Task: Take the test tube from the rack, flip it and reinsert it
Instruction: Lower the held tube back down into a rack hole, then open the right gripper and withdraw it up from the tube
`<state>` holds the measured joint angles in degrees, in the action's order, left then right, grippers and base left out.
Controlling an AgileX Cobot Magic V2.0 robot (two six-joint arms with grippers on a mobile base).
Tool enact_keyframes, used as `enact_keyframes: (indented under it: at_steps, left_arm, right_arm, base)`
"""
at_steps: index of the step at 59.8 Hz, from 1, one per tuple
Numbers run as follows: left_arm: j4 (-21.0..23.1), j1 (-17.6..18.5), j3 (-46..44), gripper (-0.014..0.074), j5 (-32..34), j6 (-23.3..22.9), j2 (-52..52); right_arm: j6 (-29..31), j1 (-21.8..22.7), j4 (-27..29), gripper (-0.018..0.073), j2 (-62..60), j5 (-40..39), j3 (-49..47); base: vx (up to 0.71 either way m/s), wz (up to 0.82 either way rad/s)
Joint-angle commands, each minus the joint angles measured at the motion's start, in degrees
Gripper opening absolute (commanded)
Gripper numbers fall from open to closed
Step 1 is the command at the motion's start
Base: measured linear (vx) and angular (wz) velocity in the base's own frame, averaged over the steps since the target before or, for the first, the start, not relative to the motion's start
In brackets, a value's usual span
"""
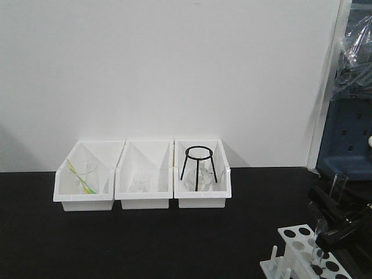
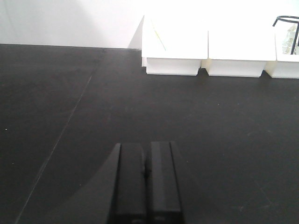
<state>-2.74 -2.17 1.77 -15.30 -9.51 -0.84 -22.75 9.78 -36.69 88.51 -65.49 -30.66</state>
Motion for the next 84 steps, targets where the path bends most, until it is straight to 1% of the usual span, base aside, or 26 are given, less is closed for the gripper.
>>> enact_keyframes:
  at_steps: [1,10,16,22,31,40,48,65,84]
  left_arm:
    - [0.2,0.4,0.1,-0.0006,4.6,0.0,-0.2]
    - [0.2,0.4,0.1,-0.0006,4.6,0.0,-0.2]
    - [0.2,0.4,0.1,-0.0006,4.6,0.0,-0.2]
    - [0.2,0.4,0.1,-0.0006,4.6,0.0,-0.2]
    - [0.2,0.4,0.1,-0.0006,4.6,0.0,-0.2]
    - [0.2,0.4,0.1,-0.0006,4.6,0.0,-0.2]
    - [0.2,0.4,0.1,-0.0006,4.6,0.0,-0.2]
    - [0.2,0.4,0.1,-0.0006,4.6,0.0,-0.2]
    - [0.2,0.4,0.1,-0.0006,4.6,0.0,-0.2]
  right_arm:
    - [0.3,0.4,0.7,-0.0006,-0.4,-7.6,-1.7]
    - [0.4,0.4,0.1,-0.0006,1.3,-9.5,-1.7]
    - [1.6,0.5,0.3,-0.0006,1.3,-11.4,-1.2]
    - [2.3,0.5,1.7,-0.0006,1.3,-11.4,0.0]
    - [3.8,0.5,0.0,-0.0006,1.2,-11.4,0.5]
    - [3.8,0.5,-0.1,-0.0006,1.7,-11.4,0.5]
    - [3.8,0.4,-1.4,-0.0006,4.1,-11.4,0.5]
    - [3.8,0.4,-1.6,-0.0006,8.6,-11.4,0.5]
    - [4.0,0.4,-1.9,-0.0006,10.3,-11.4,0.5]
  base:
    - [0.0,0.0]
    - [0.0,0.0]
    - [0.0,0.0]
    - [0.0,0.0]
    - [0.0,0.0]
    - [0.0,0.0]
    - [0.0,0.0]
    - [0.0,0.0]
    - [0.0,0.0]
